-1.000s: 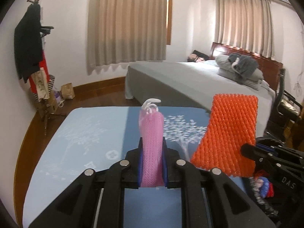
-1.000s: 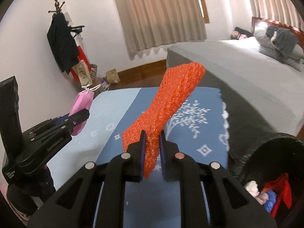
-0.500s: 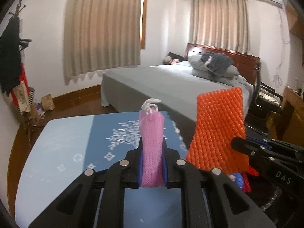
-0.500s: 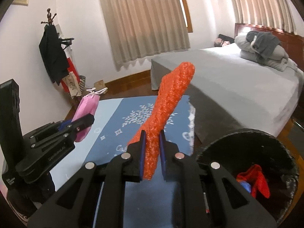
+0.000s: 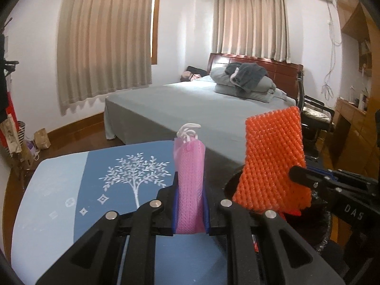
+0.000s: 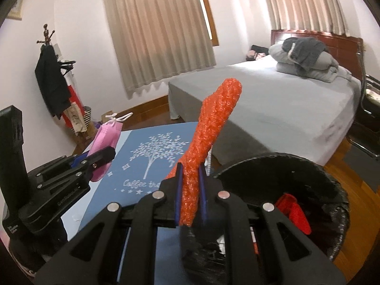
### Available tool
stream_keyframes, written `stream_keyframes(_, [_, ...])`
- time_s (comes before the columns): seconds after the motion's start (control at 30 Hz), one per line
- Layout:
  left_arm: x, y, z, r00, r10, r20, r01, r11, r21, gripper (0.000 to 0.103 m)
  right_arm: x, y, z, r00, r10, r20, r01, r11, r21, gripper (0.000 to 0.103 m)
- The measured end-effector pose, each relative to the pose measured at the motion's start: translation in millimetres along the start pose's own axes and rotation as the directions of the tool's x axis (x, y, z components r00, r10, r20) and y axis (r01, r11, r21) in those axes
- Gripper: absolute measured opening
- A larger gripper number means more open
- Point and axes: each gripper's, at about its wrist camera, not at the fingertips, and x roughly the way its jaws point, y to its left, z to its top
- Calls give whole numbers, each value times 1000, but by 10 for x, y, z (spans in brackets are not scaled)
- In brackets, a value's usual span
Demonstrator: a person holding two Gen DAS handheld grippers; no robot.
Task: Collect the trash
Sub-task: 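Carry the pink bag and orange net over the black bin with both grippers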
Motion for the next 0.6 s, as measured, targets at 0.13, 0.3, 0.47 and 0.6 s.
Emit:
stream_keyframes(0.13, [30,-122,19,1000,-21,3,21,1000,18,16,-81,-163,-36,999,-32,7,32,999,20,12])
stream_keyframes(0.3, [68,-295,19,999,-55,2,54,998,43,16,-176,-345,-71,997,-69,16,68,997,43,12])
stream_keyframes(0.47, [134,-513,32,996,-92,-2,91,993,69,16,-277,-511,-100,994,-109,24,107,993,58,12])
stream_keyframes(0.6, [168,-699,29,993,-119,-4,119,989,89,16,-325,-620,-137,991,-133,25,131,989,72,12])
